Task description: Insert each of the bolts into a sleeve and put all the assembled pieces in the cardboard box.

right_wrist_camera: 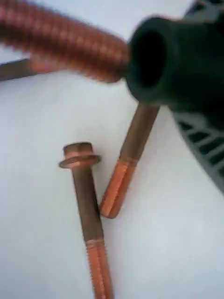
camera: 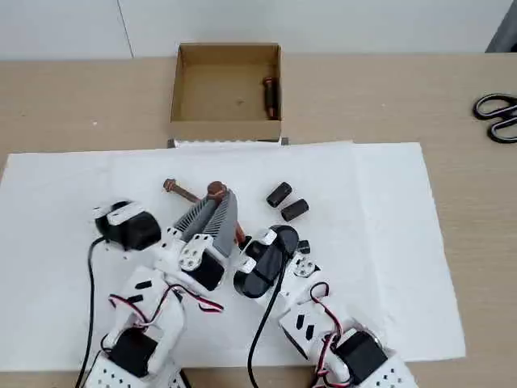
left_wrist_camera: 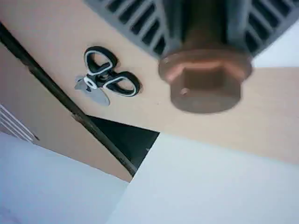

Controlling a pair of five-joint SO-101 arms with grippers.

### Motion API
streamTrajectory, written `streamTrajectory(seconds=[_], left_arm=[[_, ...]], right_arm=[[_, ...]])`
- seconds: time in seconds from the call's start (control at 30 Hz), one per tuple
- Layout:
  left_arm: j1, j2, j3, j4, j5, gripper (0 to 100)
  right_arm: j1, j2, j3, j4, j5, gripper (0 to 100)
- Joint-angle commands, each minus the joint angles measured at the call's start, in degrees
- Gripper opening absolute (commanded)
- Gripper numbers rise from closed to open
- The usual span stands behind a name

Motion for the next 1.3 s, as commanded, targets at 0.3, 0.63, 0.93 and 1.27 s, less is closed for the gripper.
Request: streamTrajectory(seconds=[0.3,0.63,0.93,1.27], left_arm=[[3.9,-0.6,1.3,-0.3,1.8,1],[4.0,-0.6,0.9,1.3,2.6,1],[-1.3,-0.7,0.4,1.4,2.7,1],[3.5,-0.6,1.3,1.4,5.4,1]], right_arm=[[-0.3,-0.7,-3.8,-1.6,0.2,0.2],[-0.1,-0.7,-4.4,-1.2,0.2,0.2],[-0.2,-0.7,-4.3,-1.6,0.2,0.2],[-0.4,-0.7,-4.4,-1.7,0.2,0.2]])
